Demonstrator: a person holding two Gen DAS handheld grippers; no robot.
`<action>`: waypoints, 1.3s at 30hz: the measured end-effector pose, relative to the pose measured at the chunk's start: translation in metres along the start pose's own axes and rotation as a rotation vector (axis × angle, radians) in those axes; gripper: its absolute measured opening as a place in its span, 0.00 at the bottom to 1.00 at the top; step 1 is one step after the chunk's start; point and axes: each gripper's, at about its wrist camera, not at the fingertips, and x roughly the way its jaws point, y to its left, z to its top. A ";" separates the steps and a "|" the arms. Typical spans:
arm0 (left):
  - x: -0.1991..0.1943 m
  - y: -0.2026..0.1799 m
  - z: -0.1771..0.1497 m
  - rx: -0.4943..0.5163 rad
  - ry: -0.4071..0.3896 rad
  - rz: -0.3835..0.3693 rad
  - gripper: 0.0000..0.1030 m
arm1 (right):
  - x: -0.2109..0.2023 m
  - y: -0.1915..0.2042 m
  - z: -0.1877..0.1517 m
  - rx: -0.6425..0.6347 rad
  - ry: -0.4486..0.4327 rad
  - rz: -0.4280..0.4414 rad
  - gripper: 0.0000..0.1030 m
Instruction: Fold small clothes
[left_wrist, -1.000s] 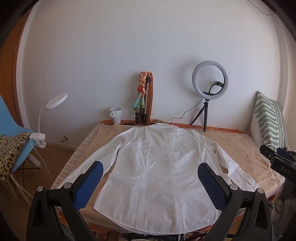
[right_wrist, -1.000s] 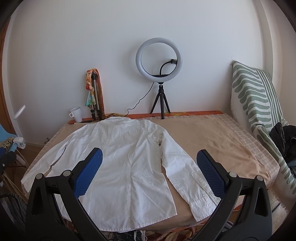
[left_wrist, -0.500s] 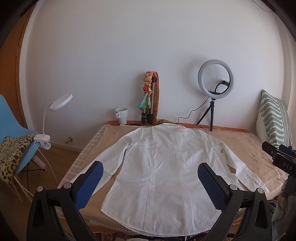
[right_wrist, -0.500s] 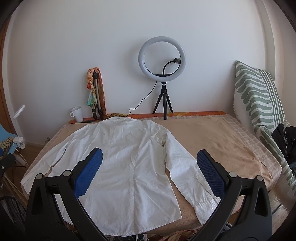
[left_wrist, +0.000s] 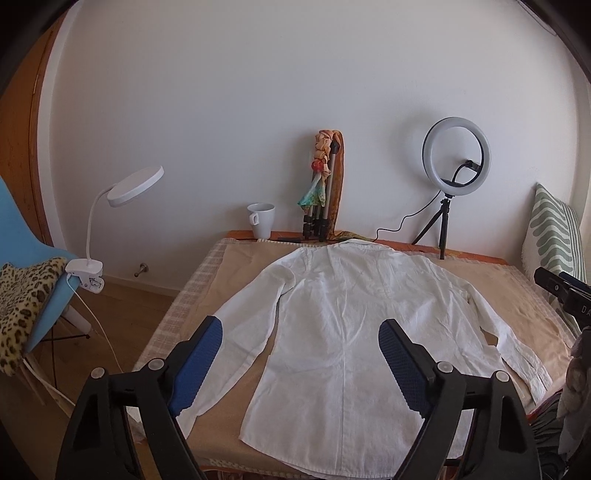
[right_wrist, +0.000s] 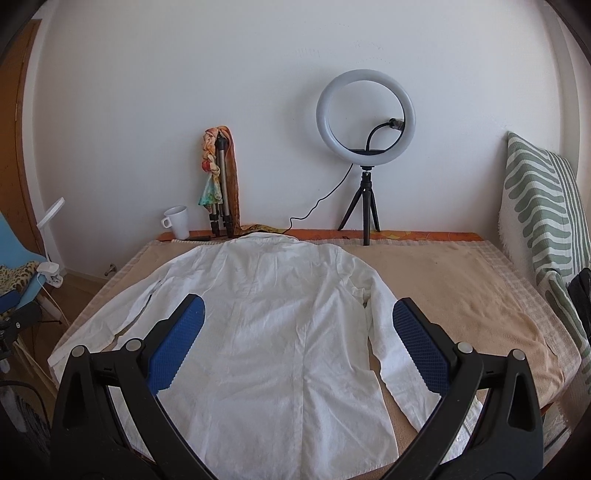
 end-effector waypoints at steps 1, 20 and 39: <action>0.004 0.008 0.002 -0.006 0.006 -0.009 0.82 | 0.003 0.004 0.003 -0.001 -0.001 0.018 1.00; 0.133 0.184 -0.022 -0.226 0.309 0.009 0.51 | 0.106 0.060 0.027 -0.055 0.050 0.289 1.00; 0.189 0.208 -0.071 -0.191 0.519 0.078 0.32 | 0.168 0.032 -0.001 0.045 0.230 0.359 1.00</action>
